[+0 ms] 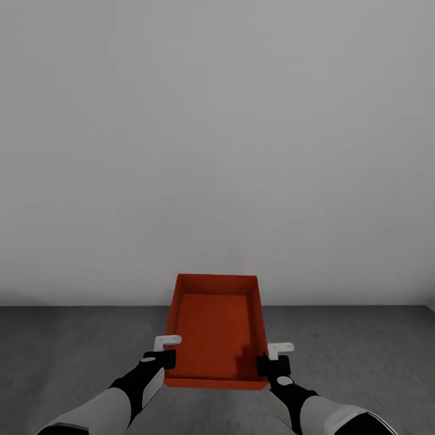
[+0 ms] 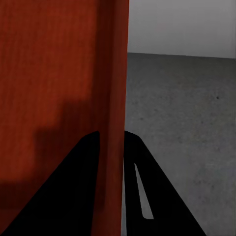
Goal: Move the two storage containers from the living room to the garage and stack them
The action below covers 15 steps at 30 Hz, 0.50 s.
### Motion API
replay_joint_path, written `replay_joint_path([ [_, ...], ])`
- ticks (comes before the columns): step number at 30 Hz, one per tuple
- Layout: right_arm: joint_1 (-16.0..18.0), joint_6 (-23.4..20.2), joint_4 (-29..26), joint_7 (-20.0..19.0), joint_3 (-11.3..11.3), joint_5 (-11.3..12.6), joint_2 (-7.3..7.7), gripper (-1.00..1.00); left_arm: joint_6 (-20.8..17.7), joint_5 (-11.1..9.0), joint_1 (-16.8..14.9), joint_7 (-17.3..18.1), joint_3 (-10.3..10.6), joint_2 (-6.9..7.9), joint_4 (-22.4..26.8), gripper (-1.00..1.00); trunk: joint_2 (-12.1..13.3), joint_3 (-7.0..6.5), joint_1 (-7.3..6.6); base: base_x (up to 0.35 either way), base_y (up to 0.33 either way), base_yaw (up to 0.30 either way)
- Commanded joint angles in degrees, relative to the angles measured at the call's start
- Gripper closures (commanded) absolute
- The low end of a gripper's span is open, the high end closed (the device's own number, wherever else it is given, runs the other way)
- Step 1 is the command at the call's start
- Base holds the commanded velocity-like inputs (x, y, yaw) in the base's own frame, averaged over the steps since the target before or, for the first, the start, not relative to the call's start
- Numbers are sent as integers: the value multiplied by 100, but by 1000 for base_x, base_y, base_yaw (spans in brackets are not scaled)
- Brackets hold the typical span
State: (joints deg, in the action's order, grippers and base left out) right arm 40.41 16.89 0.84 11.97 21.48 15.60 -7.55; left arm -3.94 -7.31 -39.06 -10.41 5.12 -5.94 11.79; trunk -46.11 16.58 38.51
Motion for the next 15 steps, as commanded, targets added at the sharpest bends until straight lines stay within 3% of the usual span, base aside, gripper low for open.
replay_joint_path([
  [1,2,16,13,10,-127,57,-1,100,-36,-8,-5,-66,-76,31,34,100,-6,17,1,0,0,0],
  [15,6,16,13,8,-127,57,-1,100,-36,-8,-5,-66,-79,34,34,100,-6,144,1,0,0,0],
])
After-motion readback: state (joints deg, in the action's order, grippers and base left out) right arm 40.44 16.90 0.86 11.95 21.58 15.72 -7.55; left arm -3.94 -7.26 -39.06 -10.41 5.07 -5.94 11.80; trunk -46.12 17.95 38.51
